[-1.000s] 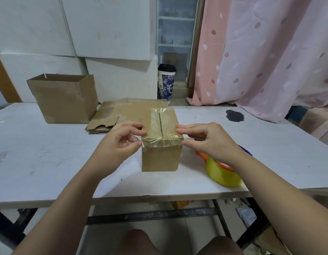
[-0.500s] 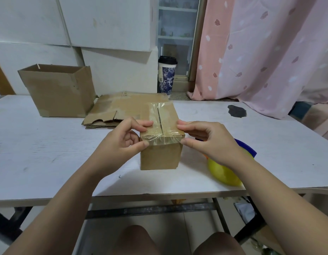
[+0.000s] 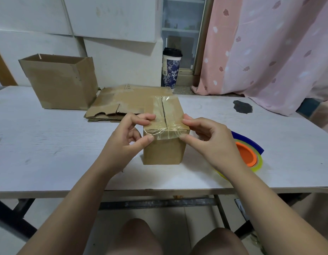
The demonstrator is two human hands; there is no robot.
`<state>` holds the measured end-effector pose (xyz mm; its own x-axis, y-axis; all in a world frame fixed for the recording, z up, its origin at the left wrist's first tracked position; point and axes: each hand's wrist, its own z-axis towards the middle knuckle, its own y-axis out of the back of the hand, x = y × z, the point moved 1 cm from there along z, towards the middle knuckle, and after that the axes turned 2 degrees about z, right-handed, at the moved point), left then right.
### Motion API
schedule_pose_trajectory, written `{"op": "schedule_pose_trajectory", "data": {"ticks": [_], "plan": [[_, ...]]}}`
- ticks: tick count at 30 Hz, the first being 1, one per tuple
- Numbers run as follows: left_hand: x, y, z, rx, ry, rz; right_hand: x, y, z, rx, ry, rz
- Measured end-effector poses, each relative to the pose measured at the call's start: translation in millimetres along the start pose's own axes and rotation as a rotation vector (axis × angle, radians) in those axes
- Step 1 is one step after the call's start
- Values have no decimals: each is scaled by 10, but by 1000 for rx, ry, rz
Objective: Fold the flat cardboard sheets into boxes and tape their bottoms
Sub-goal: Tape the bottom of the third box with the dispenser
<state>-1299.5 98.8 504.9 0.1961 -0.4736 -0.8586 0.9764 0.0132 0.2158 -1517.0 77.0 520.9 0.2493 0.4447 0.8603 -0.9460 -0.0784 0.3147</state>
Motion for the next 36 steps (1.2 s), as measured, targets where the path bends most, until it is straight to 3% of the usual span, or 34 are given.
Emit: {"op": "schedule_pose_trajectory", "data": {"ticks": [6,10,15,17,20,23,36], "plan": [[-65,-25,-38,10,9,104,-18,-76,-58,-56,49,-119],[-235,10,37,82,-104,297,52,-44,-87,-5,75,-265],[-340,1,225,21,-60,496,196,-50,107,6,89,-302],[-332,14,280,9,-105,610,204,-80,207,104,70,-326],[-280,56,288,95,-75,417,148,-118,249,260,75,-327],[-183,68,243,140,-41,233,97,-116,238,267,99,-307],[-169,12,175,75,-294,637,20,-61,263,263,280,-464]]}}
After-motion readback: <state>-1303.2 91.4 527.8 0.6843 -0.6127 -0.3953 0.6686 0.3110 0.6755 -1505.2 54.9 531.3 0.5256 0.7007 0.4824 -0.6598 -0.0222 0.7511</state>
